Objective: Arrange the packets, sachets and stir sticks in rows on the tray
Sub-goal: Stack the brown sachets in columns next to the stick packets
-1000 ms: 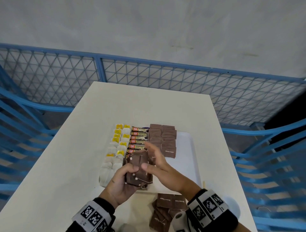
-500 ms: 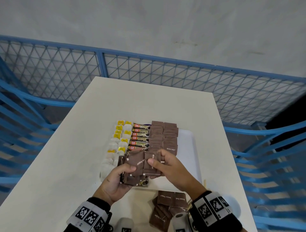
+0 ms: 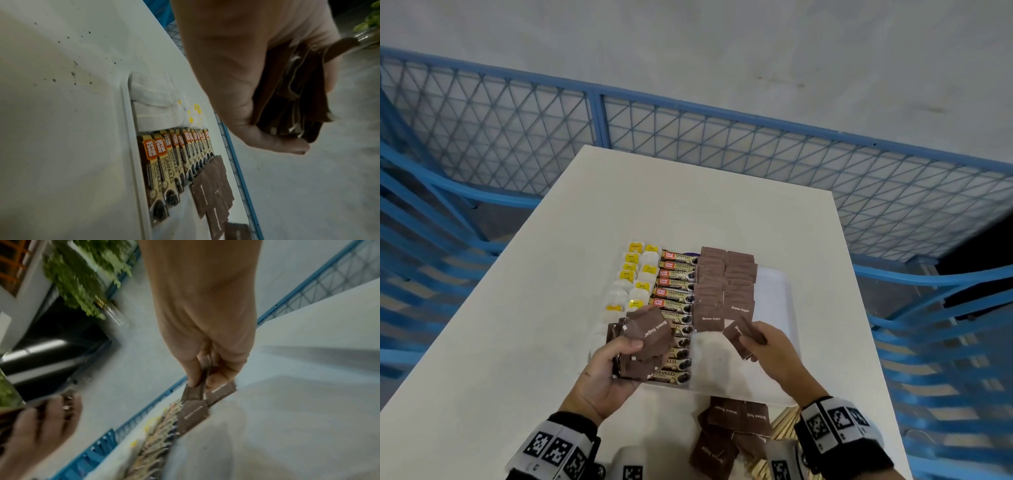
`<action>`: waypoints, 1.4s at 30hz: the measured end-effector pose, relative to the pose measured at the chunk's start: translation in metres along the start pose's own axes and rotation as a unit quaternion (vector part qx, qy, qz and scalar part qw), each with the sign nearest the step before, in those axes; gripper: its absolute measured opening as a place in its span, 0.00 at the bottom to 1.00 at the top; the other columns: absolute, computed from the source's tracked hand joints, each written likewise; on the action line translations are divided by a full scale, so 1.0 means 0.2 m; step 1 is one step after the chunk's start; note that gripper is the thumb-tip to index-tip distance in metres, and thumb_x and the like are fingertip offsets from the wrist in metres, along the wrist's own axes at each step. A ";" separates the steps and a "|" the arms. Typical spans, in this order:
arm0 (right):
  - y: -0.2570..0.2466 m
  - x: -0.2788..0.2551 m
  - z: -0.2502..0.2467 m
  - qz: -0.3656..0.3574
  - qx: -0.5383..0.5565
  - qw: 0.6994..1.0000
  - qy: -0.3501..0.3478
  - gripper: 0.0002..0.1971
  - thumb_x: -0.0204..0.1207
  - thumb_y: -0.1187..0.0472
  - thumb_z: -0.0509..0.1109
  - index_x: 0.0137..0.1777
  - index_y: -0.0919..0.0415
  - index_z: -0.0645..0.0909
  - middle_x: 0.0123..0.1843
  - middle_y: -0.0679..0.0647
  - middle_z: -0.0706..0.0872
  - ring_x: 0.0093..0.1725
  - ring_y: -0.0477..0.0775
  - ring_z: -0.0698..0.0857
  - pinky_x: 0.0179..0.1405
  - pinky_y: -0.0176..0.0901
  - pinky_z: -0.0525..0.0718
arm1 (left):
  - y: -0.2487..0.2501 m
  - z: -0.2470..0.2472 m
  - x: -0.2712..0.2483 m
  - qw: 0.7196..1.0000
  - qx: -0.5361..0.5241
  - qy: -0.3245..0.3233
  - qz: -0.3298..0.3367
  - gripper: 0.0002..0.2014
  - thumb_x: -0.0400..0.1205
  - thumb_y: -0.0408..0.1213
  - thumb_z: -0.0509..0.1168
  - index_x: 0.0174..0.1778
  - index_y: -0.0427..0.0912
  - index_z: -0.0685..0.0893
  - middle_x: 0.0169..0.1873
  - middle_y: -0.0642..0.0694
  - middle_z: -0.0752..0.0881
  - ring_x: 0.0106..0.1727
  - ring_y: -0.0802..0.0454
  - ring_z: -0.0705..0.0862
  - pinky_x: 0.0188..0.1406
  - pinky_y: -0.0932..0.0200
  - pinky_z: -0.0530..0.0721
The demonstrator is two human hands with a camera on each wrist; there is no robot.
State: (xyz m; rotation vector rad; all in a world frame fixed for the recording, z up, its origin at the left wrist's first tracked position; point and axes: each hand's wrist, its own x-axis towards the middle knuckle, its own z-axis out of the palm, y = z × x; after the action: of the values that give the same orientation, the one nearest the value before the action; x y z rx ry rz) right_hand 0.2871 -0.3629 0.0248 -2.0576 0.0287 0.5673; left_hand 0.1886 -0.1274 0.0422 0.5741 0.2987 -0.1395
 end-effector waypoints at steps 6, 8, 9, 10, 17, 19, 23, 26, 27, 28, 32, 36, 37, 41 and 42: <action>0.05 0.16 -0.08 0.002 -0.063 0.995 0.077 0.06 0.69 0.67 0.76 0.39 0.60 0.81 0.32 0.47 0.83 0.32 0.47 0.80 0.28 0.28 0.73 | 0.03 -0.02 0.02 1.000 -0.003 0.014 0.018 0.37 0.39 0.34 0.83 0.49 0.44 0.91 0.46 0.35 0.89 0.44 0.38 0.89 0.38 0.52 0.89; 0.04 0.20 -0.09 -0.011 -0.087 0.994 0.068 0.05 0.70 0.67 0.76 0.39 0.61 0.82 0.31 0.47 0.81 0.31 0.46 0.78 0.26 0.23 0.73 | 0.03 -0.02 0.02 1.000 0.000 0.017 0.016 0.37 0.39 0.34 0.83 0.49 0.45 0.91 0.47 0.35 0.89 0.44 0.38 0.89 0.38 0.53 0.89; 0.03 0.22 -0.08 -0.017 -0.099 0.993 0.063 0.05 0.70 0.68 0.75 0.40 0.61 0.82 0.31 0.47 0.81 0.31 0.45 0.77 0.26 0.21 0.73 | 0.03 -0.03 0.02 1.000 0.001 0.019 0.015 0.37 0.39 0.35 0.83 0.49 0.45 0.91 0.47 0.36 0.88 0.44 0.39 0.89 0.38 0.53 0.88; 0.02 0.23 -0.08 -0.022 -0.110 0.992 0.059 0.05 0.70 0.68 0.75 0.40 0.61 0.81 0.32 0.47 0.80 0.31 0.43 0.77 0.26 0.20 0.73 | 0.03 -0.03 0.02 1.000 0.002 0.020 0.013 0.36 0.40 0.35 0.83 0.49 0.45 0.91 0.47 0.36 0.88 0.45 0.39 0.89 0.38 0.53 0.88; 0.02 0.34 -0.02 -0.058 -0.161 0.982 0.082 0.10 0.68 0.67 0.77 0.47 0.62 0.81 0.47 0.56 0.78 0.42 0.48 0.76 0.34 0.24 0.73 | 0.03 -0.03 0.03 1.000 0.008 0.021 0.010 0.35 0.40 0.36 0.83 0.48 0.46 0.91 0.46 0.37 0.89 0.45 0.41 0.89 0.39 0.54 0.89; 0.04 0.35 -0.01 -0.066 -0.175 0.977 0.100 0.13 0.67 0.64 0.78 0.49 0.62 0.79 0.48 0.54 0.75 0.46 0.50 0.75 0.39 0.28 0.70 | 0.03 -0.04 0.03 1.000 0.011 0.026 0.009 0.36 0.40 0.36 0.83 0.48 0.45 0.91 0.46 0.36 0.89 0.44 0.41 0.89 0.39 0.54 0.89; 0.06 0.35 0.01 -0.095 -0.209 0.964 0.136 0.20 0.66 0.61 0.78 0.55 0.62 0.76 0.52 0.55 0.73 0.56 0.56 0.72 0.53 0.39 0.71 | 0.02 -0.03 0.04 1.000 0.010 0.026 0.008 0.36 0.41 0.36 0.83 0.49 0.43 0.91 0.45 0.35 0.89 0.43 0.40 0.89 0.38 0.54 0.88; 0.03 0.32 0.02 -0.105 -0.228 0.955 0.157 0.23 0.67 0.59 0.77 0.60 0.62 0.75 0.56 0.59 0.75 0.59 0.59 0.72 0.57 0.44 0.72 | 0.01 -0.01 0.03 1.000 0.007 0.017 0.012 0.35 0.40 0.36 0.83 0.48 0.42 0.91 0.44 0.35 0.89 0.42 0.41 0.89 0.35 0.53 0.88; 0.00 0.30 0.04 -0.124 -0.220 0.954 0.162 0.21 0.68 0.59 0.77 0.59 0.62 0.76 0.56 0.59 0.75 0.58 0.59 0.72 0.56 0.43 0.72 | 0.01 0.00 0.03 1.000 0.008 0.014 0.012 0.35 0.40 0.36 0.83 0.48 0.42 0.91 0.44 0.35 0.89 0.41 0.41 0.89 0.35 0.53 0.88; -0.04 0.27 0.06 -0.152 -0.201 0.954 0.159 0.18 0.69 0.59 0.76 0.57 0.61 0.77 0.54 0.58 0.76 0.56 0.58 0.74 0.55 0.42 0.73 | 0.01 0.01 0.03 1.000 0.009 0.011 0.012 0.35 0.39 0.36 0.83 0.47 0.42 0.92 0.43 0.36 0.90 0.40 0.41 0.89 0.35 0.54 0.88; -0.26 0.08 0.16 -0.224 -0.109 0.968 0.037 0.05 0.76 0.55 0.69 0.45 0.54 0.78 0.39 0.45 0.78 0.39 0.41 0.77 0.41 0.28 0.77 | 0.00 0.01 0.04 1.000 0.009 0.012 0.006 0.35 0.39 0.36 0.83 0.47 0.44 0.92 0.43 0.38 0.90 0.40 0.42 0.89 0.37 0.54 0.89; -0.41 -0.09 0.25 -0.185 0.021 0.977 -0.105 0.06 0.74 0.51 0.71 0.45 0.50 0.79 0.37 0.44 0.81 0.35 0.39 0.77 0.38 0.29 0.76 | 0.00 0.03 0.03 0.999 0.032 -0.003 -0.007 0.34 0.40 0.37 0.84 0.46 0.46 0.92 0.41 0.38 0.90 0.38 0.44 0.89 0.37 0.55 0.88; -0.42 -0.11 0.26 -0.179 0.030 0.976 -0.121 0.07 0.72 0.52 0.74 0.45 0.49 0.79 0.36 0.42 0.80 0.34 0.37 0.77 0.37 0.28 0.76 | 0.00 0.03 0.03 0.999 0.033 -0.005 -0.009 0.34 0.40 0.37 0.84 0.46 0.45 0.92 0.42 0.38 0.90 0.39 0.44 0.89 0.36 0.55 0.88; -0.42 -0.13 0.28 -0.156 0.066 0.975 -0.144 0.11 0.68 0.59 0.78 0.44 0.51 0.78 0.37 0.42 0.81 0.32 0.32 0.78 0.36 0.27 0.77 | 0.00 0.03 0.01 0.999 0.044 0.003 -0.023 0.35 0.40 0.39 0.86 0.46 0.41 0.92 0.42 0.36 0.90 0.39 0.44 0.90 0.35 0.54 0.88; -0.43 -0.13 0.27 -0.151 0.075 0.975 -0.143 0.10 0.68 0.60 0.78 0.43 0.52 0.78 0.37 0.44 0.82 0.33 0.32 0.79 0.37 0.27 0.77 | 0.00 0.03 0.00 0.998 0.050 0.007 -0.029 0.35 0.40 0.39 0.86 0.46 0.40 0.92 0.42 0.36 0.90 0.39 0.43 0.90 0.35 0.54 0.88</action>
State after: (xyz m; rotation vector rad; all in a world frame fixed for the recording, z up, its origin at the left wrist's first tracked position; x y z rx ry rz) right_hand 0.2640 -0.2779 0.0815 -1.7728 -0.3942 0.6433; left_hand 0.1902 -0.1312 0.0463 0.6661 0.3231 -0.2078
